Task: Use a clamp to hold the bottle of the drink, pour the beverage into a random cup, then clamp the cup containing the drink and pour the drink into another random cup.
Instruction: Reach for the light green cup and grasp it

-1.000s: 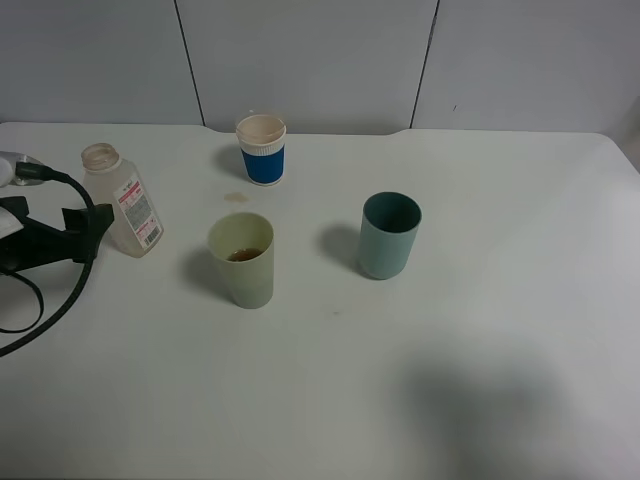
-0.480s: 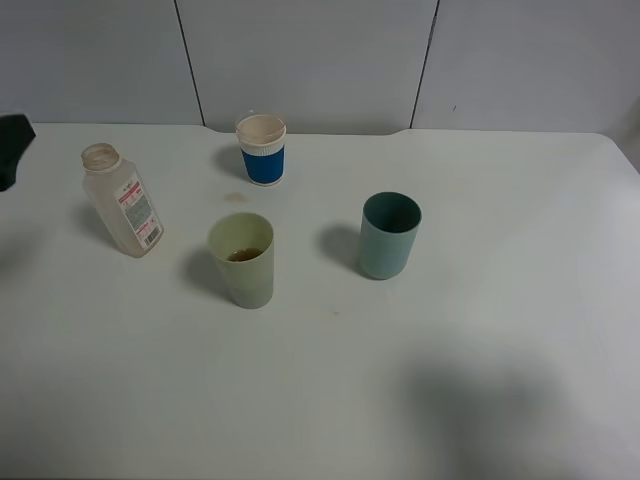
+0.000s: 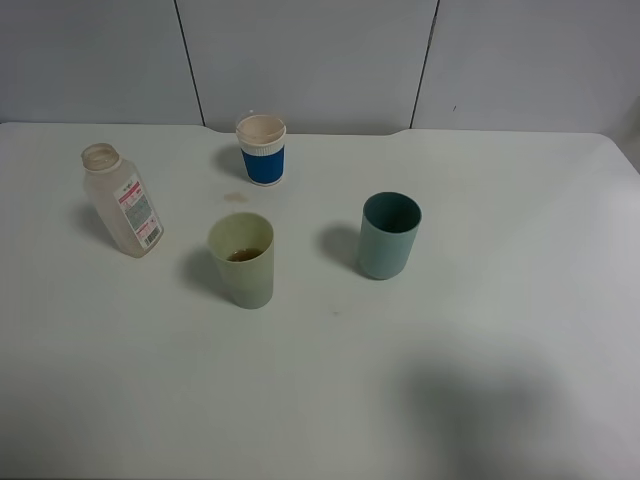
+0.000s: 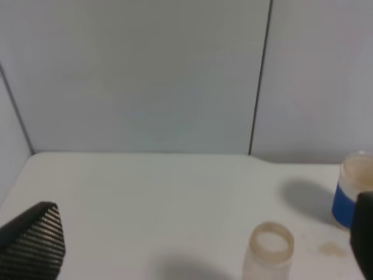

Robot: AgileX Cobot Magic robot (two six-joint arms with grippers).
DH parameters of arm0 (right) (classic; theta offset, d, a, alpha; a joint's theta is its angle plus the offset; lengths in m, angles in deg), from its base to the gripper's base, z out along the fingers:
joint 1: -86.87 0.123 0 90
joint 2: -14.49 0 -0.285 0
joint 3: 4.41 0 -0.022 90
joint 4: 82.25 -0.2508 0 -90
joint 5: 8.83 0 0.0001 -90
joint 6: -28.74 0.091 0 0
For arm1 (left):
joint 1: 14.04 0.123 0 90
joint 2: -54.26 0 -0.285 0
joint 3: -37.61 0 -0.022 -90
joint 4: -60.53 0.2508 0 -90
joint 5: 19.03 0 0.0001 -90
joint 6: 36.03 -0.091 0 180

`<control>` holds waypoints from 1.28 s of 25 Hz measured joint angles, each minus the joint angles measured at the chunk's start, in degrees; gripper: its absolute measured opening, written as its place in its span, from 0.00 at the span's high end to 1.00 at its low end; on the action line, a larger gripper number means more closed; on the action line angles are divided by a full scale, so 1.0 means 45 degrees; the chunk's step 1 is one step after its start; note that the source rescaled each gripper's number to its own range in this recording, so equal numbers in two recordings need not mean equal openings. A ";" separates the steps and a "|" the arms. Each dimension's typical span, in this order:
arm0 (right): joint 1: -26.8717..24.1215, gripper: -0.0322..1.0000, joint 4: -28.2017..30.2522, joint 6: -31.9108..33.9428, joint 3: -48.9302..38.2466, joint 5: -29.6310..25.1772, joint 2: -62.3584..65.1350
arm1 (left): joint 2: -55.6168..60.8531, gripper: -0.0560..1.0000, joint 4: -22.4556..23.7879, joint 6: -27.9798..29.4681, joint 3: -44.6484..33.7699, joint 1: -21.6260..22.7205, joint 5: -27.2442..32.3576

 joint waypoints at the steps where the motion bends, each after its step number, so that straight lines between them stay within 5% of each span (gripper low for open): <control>1: 0.0000 0.00 0.0000 0.0000 0.0000 0.0000 0.0000 | 0.0255 0.00 -0.0010 -0.0086 0.0267 0.0000 0.0605; 6: 0.0000 0.00 0.0000 0.0000 0.0000 0.0000 0.0000 | 0.1529 0.00 0.0024 -0.0194 0.2143 0.0000 0.4977; 13: 0.0000 0.00 0.0000 0.0000 0.0000 0.0000 0.0000 | 0.3136 0.00 0.0026 -0.0210 0.3097 0.0000 0.8647; 23: 0.0000 0.00 0.0000 0.0000 0.0000 0.0000 0.0000 | 0.6125 0.00 0.0016 -0.0210 0.3107 0.0000 1.0836; 32: 0.0000 0.00 0.0000 0.0000 0.0000 0.0000 0.0000 | 0.7195 0.00 -0.0667 -0.0210 0.1947 0.0000 1.1012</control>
